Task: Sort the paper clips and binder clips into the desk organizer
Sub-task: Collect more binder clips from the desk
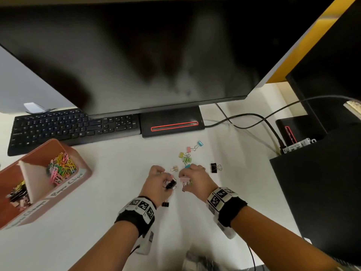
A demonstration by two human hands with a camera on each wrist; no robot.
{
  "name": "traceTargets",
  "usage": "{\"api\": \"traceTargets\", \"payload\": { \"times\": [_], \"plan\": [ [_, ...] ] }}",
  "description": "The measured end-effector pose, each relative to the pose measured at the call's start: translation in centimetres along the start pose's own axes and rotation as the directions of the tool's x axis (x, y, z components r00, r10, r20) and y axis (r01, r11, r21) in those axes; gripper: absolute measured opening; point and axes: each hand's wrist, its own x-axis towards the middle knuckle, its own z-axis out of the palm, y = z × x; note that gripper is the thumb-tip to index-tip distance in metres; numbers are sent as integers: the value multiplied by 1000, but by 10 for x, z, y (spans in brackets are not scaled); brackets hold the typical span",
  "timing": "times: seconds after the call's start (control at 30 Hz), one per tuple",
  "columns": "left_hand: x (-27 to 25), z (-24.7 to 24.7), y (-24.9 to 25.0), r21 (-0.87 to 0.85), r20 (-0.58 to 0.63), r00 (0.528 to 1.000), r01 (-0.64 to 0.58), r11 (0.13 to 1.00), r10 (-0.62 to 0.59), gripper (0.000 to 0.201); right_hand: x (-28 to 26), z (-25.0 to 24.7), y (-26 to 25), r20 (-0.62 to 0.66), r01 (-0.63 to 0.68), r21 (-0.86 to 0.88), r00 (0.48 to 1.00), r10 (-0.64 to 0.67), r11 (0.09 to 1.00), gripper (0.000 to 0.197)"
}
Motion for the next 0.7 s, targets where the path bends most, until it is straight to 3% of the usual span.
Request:
{"api": "traceTargets", "payload": {
  "times": [0.27,0.43,0.57,0.7],
  "plan": [
    [0,-1,-16,8,-55,998,-43,999,44,13,9,1,-7,39,86,37,995,-87,996,36],
    [-5,-8,-21,-45,-137,990,-50,998,43,22,10,0,-10,4,76,76,997,-77,994,28],
    [-22,-41,-18,-106,-232,971,-81,991,54,25,6,-5,-24,-63,151,114,988,-144,982,20],
    [-57,-104,-25,-105,-406,913,-96,990,46,19,9,-11,-76,-109,268,160,961,-253,950,23]
  ]
}}
